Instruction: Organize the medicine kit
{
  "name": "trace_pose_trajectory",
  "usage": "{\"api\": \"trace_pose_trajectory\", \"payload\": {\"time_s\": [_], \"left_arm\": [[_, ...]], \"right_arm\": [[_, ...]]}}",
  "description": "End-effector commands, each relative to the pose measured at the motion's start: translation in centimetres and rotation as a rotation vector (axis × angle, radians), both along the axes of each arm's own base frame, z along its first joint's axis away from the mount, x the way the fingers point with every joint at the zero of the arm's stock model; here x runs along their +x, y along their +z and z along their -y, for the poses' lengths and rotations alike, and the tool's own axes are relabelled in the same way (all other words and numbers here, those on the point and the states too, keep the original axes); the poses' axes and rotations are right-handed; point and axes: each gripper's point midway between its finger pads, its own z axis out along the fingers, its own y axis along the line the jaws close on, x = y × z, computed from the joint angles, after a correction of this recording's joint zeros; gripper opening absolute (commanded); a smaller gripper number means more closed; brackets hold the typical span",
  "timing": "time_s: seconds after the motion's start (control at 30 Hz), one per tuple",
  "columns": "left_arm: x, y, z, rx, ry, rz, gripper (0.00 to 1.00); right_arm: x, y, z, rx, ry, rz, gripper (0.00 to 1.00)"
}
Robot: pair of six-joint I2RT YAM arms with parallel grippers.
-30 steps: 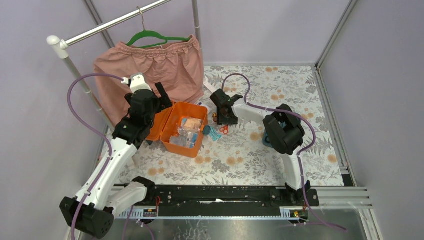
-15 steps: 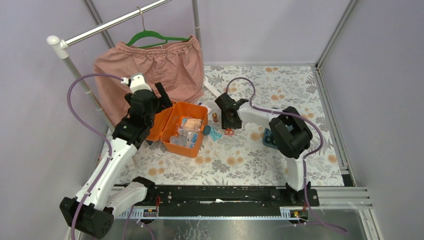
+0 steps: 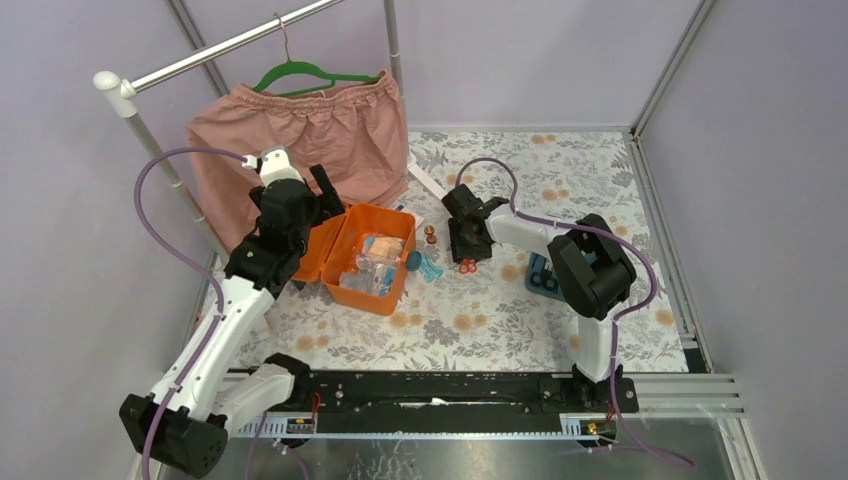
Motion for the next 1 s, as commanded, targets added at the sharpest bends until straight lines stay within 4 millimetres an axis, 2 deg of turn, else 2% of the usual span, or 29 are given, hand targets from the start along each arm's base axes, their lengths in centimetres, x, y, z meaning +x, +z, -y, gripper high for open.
{"api": "trace_pose_trajectory", "payload": {"time_s": [0.0, 0.2, 0.33, 0.5, 0.57, 0.97], "left_arm": [[0.1, 0.5, -0.2, 0.003, 0.013, 0.033, 0.99], [0.1, 0.5, -0.3, 0.005, 0.015, 0.032, 0.99], [0.2, 0.4, -0.2, 0.004, 0.013, 0.029, 0.99], [0.2, 0.3, -0.3, 0.007, 0.015, 0.027, 0.99], [0.2, 0.3, -0.2, 0.006, 0.015, 0.028, 0.99], [0.2, 0.3, -0.2, 0.004, 0.014, 0.027, 0.99]], "right_arm": [[-0.1, -0.8, 0.2, -0.036, 0.072, -0.049, 0.51], [0.0, -1.3, 0.8, -0.070, 0.067, -0.054, 0.43], [0.4, -1.6, 1.4, -0.113, 0.063, -0.048, 0.36], [0.6, -2.0, 1.3, -0.110, 0.062, -0.043, 0.21], [0.7, -1.9, 1.2, -0.104, 0.055, -0.037, 0.19], [1.8, 2.2, 1.4, 0.004, 0.021, 0.025, 0.17]]}}
